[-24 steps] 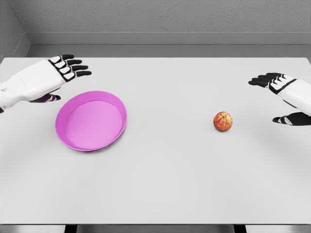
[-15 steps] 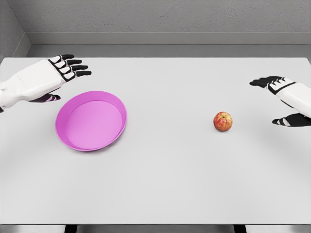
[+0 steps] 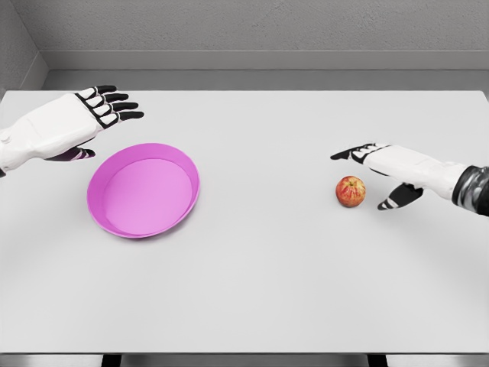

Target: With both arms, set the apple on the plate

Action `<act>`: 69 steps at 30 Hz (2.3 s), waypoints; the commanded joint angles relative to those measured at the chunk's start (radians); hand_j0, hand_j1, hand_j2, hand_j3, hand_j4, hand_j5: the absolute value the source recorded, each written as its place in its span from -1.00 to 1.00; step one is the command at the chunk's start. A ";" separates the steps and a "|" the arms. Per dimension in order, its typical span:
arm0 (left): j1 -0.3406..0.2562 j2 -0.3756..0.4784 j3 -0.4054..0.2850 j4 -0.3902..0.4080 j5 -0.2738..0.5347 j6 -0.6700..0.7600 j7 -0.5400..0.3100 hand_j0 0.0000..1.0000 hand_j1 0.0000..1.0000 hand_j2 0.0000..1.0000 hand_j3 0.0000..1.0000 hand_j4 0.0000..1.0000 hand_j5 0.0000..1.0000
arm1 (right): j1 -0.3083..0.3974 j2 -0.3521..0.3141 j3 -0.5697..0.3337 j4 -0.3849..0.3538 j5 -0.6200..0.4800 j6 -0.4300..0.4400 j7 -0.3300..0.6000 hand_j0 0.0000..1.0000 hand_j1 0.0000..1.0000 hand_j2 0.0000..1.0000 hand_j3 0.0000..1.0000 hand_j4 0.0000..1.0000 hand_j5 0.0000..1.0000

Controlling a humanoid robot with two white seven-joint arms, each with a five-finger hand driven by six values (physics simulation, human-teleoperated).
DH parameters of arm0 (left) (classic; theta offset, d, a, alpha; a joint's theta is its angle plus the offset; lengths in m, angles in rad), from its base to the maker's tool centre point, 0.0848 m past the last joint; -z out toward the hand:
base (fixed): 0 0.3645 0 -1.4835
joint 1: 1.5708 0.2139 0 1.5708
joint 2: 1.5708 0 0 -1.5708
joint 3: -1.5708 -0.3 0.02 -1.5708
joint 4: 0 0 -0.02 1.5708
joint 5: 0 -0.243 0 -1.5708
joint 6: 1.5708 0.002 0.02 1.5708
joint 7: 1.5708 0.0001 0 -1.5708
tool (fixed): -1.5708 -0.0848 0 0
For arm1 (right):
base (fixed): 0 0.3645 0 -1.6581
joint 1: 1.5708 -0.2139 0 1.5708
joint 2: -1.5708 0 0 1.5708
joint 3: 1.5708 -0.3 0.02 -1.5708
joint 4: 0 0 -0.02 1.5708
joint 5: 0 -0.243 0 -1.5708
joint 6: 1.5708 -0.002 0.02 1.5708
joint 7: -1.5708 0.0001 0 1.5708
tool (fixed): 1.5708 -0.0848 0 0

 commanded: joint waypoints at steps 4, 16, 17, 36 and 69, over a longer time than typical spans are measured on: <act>0.000 0.001 0.001 0.000 0.007 0.000 0.001 1.00 1.00 1.00 1.00 1.00 1.00 | -0.032 0.026 0.052 0.004 -0.002 0.088 0.049 1.00 1.00 1.00 1.00 1.00 1.00; 0.000 0.001 0.001 0.000 0.007 0.000 0.001 1.00 1.00 1.00 1.00 1.00 1.00 | -0.127 0.066 0.190 0.016 -0.002 0.238 0.060 1.00 1.00 1.00 1.00 1.00 1.00; 0.000 0.001 0.001 0.000 0.005 0.000 0.001 1.00 1.00 1.00 1.00 1.00 1.00 | -0.130 0.080 0.199 0.028 -0.002 0.239 0.060 1.00 1.00 1.00 1.00 1.00 1.00; -0.003 0.000 -0.001 0.000 0.005 0.000 0.001 1.00 1.00 1.00 1.00 1.00 1.00 | -0.141 0.080 0.206 0.048 -0.001 0.279 0.083 0.48 0.48 0.48 0.48 0.48 0.48; -0.003 0.000 0.001 0.000 0.005 0.000 0.001 1.00 1.00 1.00 1.00 1.00 1.00 | -0.184 0.098 0.212 -0.004 -0.001 0.255 0.090 0.06 0.06 0.06 0.06 0.06 0.06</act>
